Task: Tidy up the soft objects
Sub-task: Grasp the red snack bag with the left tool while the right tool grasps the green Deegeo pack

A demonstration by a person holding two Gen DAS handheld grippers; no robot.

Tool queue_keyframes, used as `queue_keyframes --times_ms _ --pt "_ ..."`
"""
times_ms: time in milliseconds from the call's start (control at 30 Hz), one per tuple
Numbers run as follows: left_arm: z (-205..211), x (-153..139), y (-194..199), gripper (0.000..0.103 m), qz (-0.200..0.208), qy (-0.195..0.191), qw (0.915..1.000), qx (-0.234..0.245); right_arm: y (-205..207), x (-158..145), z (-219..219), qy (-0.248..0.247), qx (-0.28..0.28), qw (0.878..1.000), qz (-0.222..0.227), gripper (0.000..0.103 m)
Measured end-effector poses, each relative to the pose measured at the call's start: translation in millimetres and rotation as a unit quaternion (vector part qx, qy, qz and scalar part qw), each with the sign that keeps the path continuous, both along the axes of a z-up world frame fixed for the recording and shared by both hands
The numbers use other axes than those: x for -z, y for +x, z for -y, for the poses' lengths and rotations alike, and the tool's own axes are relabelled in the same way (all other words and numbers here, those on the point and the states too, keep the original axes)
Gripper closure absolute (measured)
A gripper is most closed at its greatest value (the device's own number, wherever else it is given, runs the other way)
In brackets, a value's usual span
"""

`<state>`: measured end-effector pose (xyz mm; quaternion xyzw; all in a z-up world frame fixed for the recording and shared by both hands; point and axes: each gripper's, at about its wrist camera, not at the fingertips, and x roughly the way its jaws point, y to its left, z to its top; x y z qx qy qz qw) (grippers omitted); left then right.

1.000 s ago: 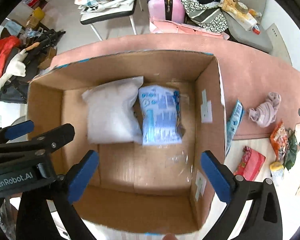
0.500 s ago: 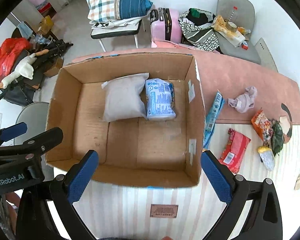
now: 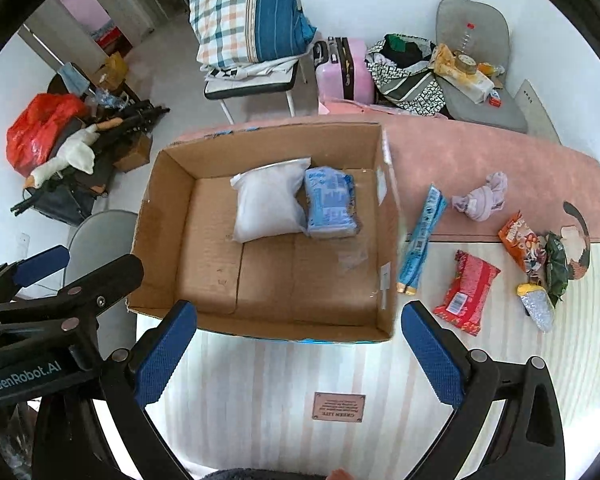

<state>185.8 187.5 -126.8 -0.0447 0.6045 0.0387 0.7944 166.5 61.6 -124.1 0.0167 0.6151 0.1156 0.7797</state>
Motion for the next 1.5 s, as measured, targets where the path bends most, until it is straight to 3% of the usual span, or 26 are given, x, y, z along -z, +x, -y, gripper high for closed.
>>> queue_keyframes --times_ms 200,400,633,767,833,933,1033,1133,1233,1333,1500 --pt "74 -12 21 0.0 0.022 0.005 0.9988 0.044 8 -11 77 0.001 0.036 0.999 0.001 0.0" --pt "177 12 60 0.0 -0.014 -0.031 0.9953 0.091 27 8 205 -0.06 0.102 0.993 -0.028 0.0" --pt "293 104 106 0.001 -0.125 -0.047 0.9787 0.156 62 71 362 -0.103 0.167 0.977 -0.09 0.0" --pt "322 161 116 0.017 -0.195 -0.054 0.9657 0.163 82 112 422 -0.088 0.189 0.971 -0.12 0.0" --pt "332 189 116 0.019 -0.226 -0.056 0.9586 0.164 93 130 438 -0.078 0.196 0.968 -0.134 0.001" --pt "336 216 117 0.023 -0.256 -0.054 0.9524 0.156 104 156 459 -0.053 0.206 0.965 -0.155 0.018" --pt "338 239 114 0.023 -0.279 -0.059 0.9476 0.144 113 181 473 -0.02 0.213 0.961 -0.177 0.028" --pt "340 255 109 0.024 -0.294 -0.06 0.9442 0.137 120 202 476 -0.004 0.197 0.961 -0.193 0.035" --pt "343 264 103 0.034 -0.302 -0.058 0.9418 0.136 125 221 475 0.015 0.186 0.96 -0.209 0.044" --pt "343 267 99 0.04 -0.302 -0.054 0.9426 0.131 130 230 467 0.0 0.17 0.963 -0.211 0.053" --pt "342 269 103 0.054 -0.296 -0.05 0.9452 0.128 133 232 451 -0.035 0.151 0.965 -0.211 0.053"
